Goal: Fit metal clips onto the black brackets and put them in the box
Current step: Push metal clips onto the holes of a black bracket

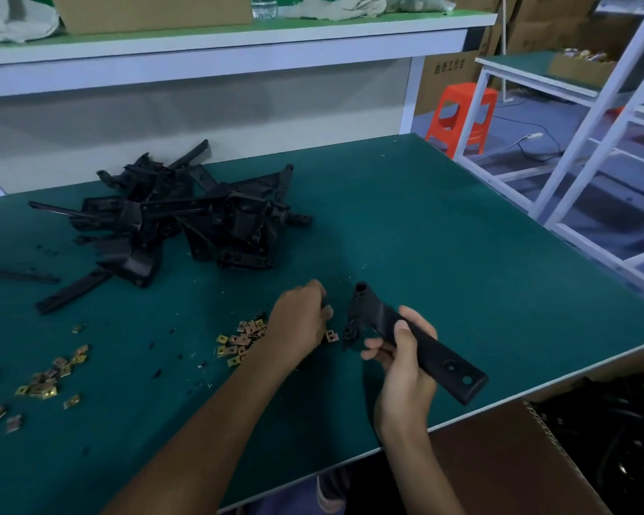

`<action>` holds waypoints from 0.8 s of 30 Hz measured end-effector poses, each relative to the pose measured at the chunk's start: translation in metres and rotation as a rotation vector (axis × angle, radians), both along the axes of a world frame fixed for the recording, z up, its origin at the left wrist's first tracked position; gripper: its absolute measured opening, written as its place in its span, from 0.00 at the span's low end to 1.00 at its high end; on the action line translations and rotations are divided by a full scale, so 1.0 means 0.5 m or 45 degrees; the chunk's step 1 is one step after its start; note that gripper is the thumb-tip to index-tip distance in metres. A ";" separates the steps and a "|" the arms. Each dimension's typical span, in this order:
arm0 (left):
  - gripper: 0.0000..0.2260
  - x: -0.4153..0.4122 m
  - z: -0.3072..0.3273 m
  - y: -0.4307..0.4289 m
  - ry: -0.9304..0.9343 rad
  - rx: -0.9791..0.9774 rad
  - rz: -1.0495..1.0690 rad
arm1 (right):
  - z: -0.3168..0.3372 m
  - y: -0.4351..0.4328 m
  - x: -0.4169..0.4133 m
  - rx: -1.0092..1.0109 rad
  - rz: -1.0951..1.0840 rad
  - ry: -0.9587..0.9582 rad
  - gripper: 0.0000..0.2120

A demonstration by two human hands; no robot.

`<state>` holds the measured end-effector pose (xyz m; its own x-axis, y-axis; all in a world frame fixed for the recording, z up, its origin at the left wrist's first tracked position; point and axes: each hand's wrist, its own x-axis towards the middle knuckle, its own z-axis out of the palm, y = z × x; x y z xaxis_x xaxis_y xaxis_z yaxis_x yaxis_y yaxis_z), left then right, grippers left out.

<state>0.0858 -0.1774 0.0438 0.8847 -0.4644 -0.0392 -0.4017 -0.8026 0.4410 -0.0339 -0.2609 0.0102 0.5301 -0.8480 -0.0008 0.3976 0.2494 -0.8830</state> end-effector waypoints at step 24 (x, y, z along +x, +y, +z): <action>0.07 -0.229 -0.013 0.222 0.114 -0.724 0.367 | 0.028 0.017 -0.018 0.107 0.232 0.026 0.11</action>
<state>-0.0289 -0.0663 0.0372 0.9819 -0.1787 0.0635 -0.1467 -0.5035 0.8514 -0.0431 -0.2526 0.0242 0.6737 -0.7347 -0.0800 0.3216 0.3889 -0.8633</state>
